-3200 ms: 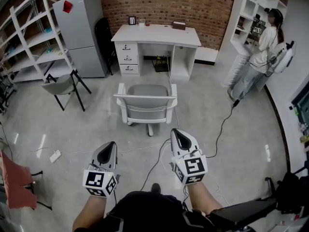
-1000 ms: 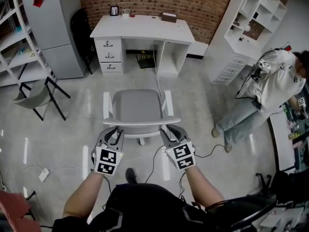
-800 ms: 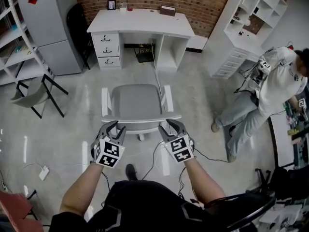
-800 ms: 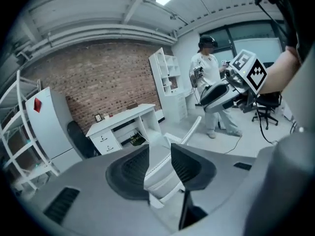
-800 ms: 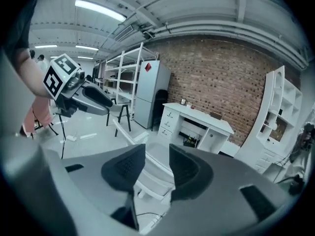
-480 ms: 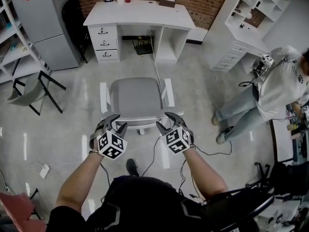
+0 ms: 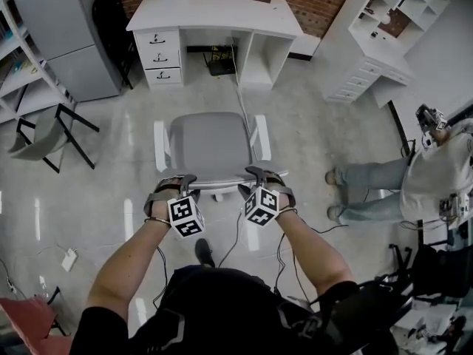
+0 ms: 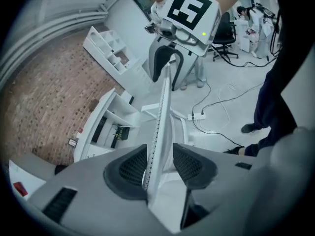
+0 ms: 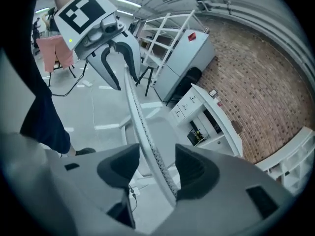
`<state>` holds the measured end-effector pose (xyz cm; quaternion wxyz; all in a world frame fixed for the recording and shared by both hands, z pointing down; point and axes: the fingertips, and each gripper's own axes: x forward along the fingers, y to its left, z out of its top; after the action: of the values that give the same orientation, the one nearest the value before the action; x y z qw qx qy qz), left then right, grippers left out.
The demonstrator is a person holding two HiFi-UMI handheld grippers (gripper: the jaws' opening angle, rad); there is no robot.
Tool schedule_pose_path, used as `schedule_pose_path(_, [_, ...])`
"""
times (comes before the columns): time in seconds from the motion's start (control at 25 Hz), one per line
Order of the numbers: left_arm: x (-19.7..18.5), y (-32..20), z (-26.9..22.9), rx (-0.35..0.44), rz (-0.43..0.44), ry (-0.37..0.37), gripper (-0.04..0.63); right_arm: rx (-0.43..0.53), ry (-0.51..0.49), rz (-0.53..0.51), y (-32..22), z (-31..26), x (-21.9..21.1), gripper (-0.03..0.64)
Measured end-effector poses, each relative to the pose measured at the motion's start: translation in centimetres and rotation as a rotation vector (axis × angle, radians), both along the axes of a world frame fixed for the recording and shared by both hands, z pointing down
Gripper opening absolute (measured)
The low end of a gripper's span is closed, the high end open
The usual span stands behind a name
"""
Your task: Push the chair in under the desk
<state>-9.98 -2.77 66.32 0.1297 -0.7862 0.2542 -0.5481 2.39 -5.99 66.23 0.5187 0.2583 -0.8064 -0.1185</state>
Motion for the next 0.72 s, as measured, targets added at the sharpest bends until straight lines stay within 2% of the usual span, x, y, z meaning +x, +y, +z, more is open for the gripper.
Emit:
schedule_pose_path(0.16, [0.3,-0.5,0.2,-0.016,0.015,-0.021,0.123,-0.029,0.051,-0.011,-0.1,1.2,-0.1,0.192])
schedule_pose_path(0.28, [0.6,-0.6,0.4,-0.007,0.027,-0.008,0.124,-0.021,0.070,-0.012,-0.2,1.5,0.2,0.195])
schedule_pose_path(0.44, [0.7,-0.8,1.2,0.010,0.046,-0.043,0.121,0.007,0.156,-0.048,-0.3,2.2,0.2,0.173])
schedule_pose_path(0.72, [0.6,-1.0,1.8,-0.035,0.046,-0.030,0.116,-0.016,0.160,-0.075,-0.2,2.5,0.2,0.166])
